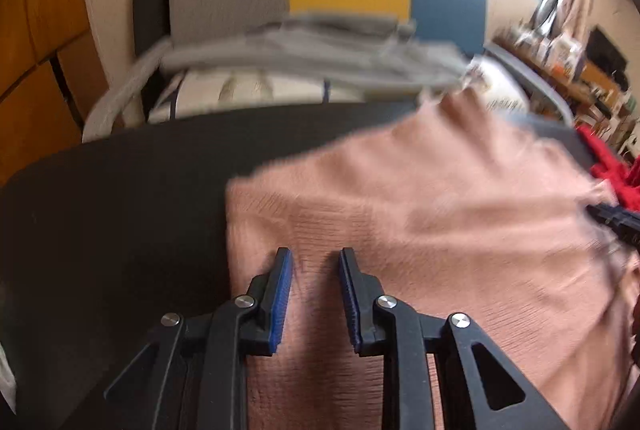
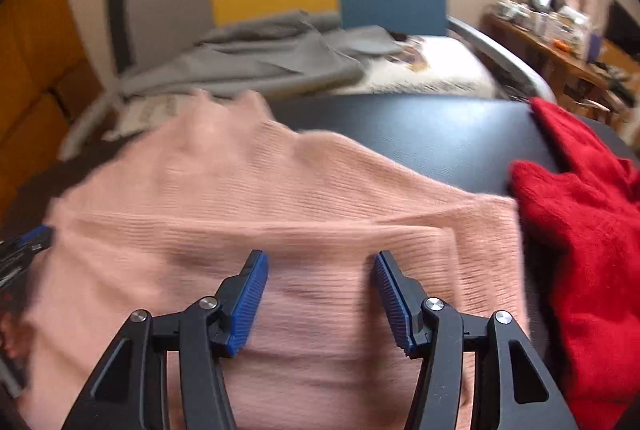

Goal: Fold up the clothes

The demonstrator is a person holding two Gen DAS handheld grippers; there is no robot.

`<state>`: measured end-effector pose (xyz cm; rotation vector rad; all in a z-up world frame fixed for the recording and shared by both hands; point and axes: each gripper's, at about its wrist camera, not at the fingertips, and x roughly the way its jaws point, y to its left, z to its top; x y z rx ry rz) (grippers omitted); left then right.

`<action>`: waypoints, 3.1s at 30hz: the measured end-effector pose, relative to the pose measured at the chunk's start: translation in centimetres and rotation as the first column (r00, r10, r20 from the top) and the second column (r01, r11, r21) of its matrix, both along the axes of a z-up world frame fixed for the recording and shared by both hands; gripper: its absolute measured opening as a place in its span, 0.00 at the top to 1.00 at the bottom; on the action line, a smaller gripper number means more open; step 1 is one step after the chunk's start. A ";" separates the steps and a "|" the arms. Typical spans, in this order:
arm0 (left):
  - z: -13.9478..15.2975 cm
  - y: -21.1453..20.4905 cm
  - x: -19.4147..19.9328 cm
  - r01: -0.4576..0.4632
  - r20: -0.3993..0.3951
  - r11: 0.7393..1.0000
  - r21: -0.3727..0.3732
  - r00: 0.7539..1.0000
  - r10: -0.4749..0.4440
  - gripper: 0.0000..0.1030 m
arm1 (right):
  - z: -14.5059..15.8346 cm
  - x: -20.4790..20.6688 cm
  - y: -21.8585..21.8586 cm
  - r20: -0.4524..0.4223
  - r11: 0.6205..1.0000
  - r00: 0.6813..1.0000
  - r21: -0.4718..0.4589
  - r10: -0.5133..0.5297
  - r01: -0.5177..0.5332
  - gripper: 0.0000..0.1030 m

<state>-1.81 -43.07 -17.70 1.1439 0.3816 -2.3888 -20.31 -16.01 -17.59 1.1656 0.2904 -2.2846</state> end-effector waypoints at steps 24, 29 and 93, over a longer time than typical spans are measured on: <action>6.2 -2.0 -7.4 0.334 -0.187 0.917 0.220 0.936 -0.297 0.72 | 5.5 -5.8 -2.7 0.153 0.917 0.946 -0.330 0.285 -0.223 0.49; 5.4 -2.8 -13.6 0.418 -0.134 0.870 0.262 0.908 -0.396 0.72 | 3.2 -11.1 -7.8 0.281 0.907 0.889 -0.328 0.360 -0.264 0.66; 2.2 7.0 -1.2 0.416 -0.131 0.902 0.118 0.907 -0.401 0.95 | 0.6 0.8 1.5 0.212 0.906 0.897 -0.271 0.387 -0.327 0.94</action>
